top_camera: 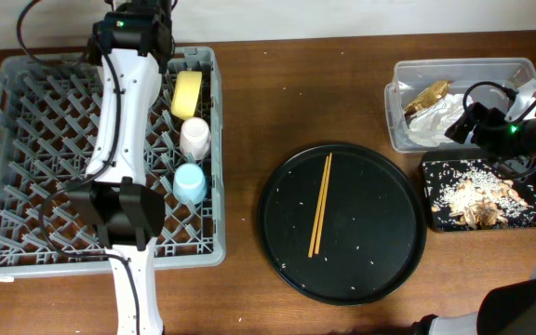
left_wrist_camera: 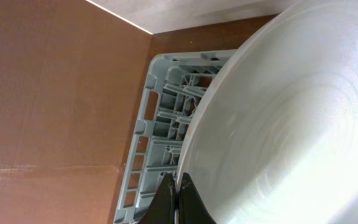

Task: Sort waste into correct bins and load items into the dishwasher rack
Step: 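Lift the white plate and stand it upright in the rack's back row, then move the left gripper back to the black tray over the chopsticks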

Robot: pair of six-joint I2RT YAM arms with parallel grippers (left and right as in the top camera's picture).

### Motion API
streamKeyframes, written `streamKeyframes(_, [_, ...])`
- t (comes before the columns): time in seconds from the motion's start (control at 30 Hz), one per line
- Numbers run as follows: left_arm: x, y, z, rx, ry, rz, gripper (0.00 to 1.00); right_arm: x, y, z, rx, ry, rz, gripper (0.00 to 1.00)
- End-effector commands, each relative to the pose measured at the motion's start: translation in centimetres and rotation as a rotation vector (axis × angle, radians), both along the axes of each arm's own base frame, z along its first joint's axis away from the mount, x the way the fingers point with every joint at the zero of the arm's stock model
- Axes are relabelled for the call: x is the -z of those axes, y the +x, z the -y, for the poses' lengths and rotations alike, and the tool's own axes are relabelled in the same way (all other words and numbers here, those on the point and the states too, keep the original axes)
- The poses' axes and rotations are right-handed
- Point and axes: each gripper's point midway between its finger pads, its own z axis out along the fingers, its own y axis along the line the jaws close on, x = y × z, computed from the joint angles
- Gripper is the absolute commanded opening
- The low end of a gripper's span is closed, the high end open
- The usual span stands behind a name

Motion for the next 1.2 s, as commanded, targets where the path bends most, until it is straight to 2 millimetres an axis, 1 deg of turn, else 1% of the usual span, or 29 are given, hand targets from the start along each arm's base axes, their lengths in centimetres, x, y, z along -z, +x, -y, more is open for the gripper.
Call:
streamKeyframes(0.0, [1.1, -0.1, 0.0, -0.022, 0.017, -0.013, 0.0, 0.2, -0.1, 0.1, -0.007, -0.011, -0.01, 0.99])
streamKeyframes(0.07, [3.0, -0.4, -0.1, -0.026, 0.028, -0.067, 0.01, 0.2, -0.1, 0.1, -0.007, -0.011, -0.01, 0.99])
streamKeyframes(0.1, [3.4, -0.4, -0.5, -0.04, 0.059, -0.076, 0.01, 0.2, -0.1, 0.1, -0.007, -0.011, -0.01, 0.98])
streamKeyframes(0.17, [3.5, -0.6, -0.9, -0.058, 0.098, -0.079, 0.0, 0.2, -0.1, 0.1, -0.007, -0.011, -0.01, 0.98])
streamKeyframes(0.2, [3.3, -0.6, -1.0, -0.062, 0.108, -0.078, 0.0, 0.2, -0.1, 0.1, -0.007, -0.011, -0.01, 0.98])
streamKeyframes(0.23, [2.7, -0.8, -1.5, -0.083, 0.151, -0.072, 0.0, 0.2, -0.1, 0.1, -0.007, -0.011, -0.01, 0.99])
streamKeyframes(0.27, [1.0, -1.3, -2.4, -0.132, 0.254, -0.054, 0.0, 0.2, -0.1, 0.1, -0.007, -0.011, -0.01, 0.98])
streamKeyframes(0.3, [0.5, -1.5, -2.5, -0.137, 0.284, -0.061, 0.0, 0.2, -0.1, 0.1, -0.007, -0.011, -0.01, 0.98])
streamKeyframes(0.37, [1.3, -1.1, -1.7, -0.101, 0.237, -0.071, 0.0, 0.2, -0.1, 0.1, -0.007, -0.011, -0.01, 0.99])
streamKeyframes(0.4, [2.3, -0.7, -0.6, -0.061, 0.178, -0.079, 0.0, 0.2, -0.1, 0.1, -0.007, -0.011, -0.01, 0.98])
streamKeyframes(0.47, [2.9, -0.4, 0.6, -0.024, 0.136, -0.084, 0.0, 0.2, -0.1, 0.1, -0.007, -0.01, -0.01, 0.99])
streamKeyframes(0.63, [5.3, -0.1, 2.5, 0.053, -0.012, -0.127, 0.0, 0.2, -0.1, 0.1, -0.007, -0.01, -0.01, 0.98])
streamKeyframes(0.7, [5.6, 0.0, 2.7, 0.064, -0.034, -0.135, 0.0, 0.2, -0.1, 0.1, -0.007, -0.01, -0.01, 0.98])
streamKeyframes(0.73, [5.7, 0.0, 2.9, 0.069, -0.043, -0.136, 0.04, 0.2, -0.1, 0.1, -0.007, -0.011, -0.01, 0.99])
streamKeyframes(0.77, [5.7, 0.0, 2.9, 0.069, -0.043, -0.136, 0.14, 0.2, -0.1, 0.1, -0.007, -0.011, -0.01, 0.98])
streamKeyframes(0.83, [5.7, 0.0, 2.9, 0.069, -0.043, -0.136, 0.41, 0.2, -0.1, 0.1, -0.007, -0.011, -0.01, 0.98])
streamKeyframes(0.9, [5.7, 0.0, 2.9, 0.069, -0.044, -0.137, 0.57, 0.2, -0.1, 0.1, -0.007, -0.011, -0.01, 0.98])
streamKeyframes(0.97, [5.7, 0.0, 2.9, 0.069, -0.044, -0.133, 0.7, 0.2, -0.1, 0.1, -0.007, -0.011, -0.01, 0.98])
streamKeyframes(1.0, [5.3, 0.1, 3.0, 0.072, -0.05, -0.124, 0.76, 0.2, -0.1, 0.1, -0.007, -0.011, -0.01, 0.98])
streamKeyframes(1.03, [4.6, 0.1, 3.3, 0.086, -0.079, -0.11, 0.78, 0.2, -0.1, 0.1, -0.007, -0.01, -0.01, 0.98])
streamKeyframes(1.07, [3.3, -0.1, 3.9, 0.111, -0.127, -0.088, 0.82, 0.2, -0.1, 0.1, -0.007, -0.011, -0.01, 0.98])
streamKeyframes(1.1, [1.2, -0.8, 5.2, 0.164, -0.221, -0.06, 0.84, 0.2, -0.1, 0.1, -0.007, -0.011, -0.01, 0.99])
streamKeyframes(1.13, [-0.9, -1.8, 8.0, 0.266, -0.372, -0.036, 0.84, 0.2, -0.1, 0.1, -0.007, -0.011, -0.009, 0.98])
streamKeyframes(1.17, [-3.2, -3.9, 13.9, 0.469, -0.628, -0.044, 0.84, 0.2, -0.1, 0.1, -0.007, -0.011, -0.009, 0.98])
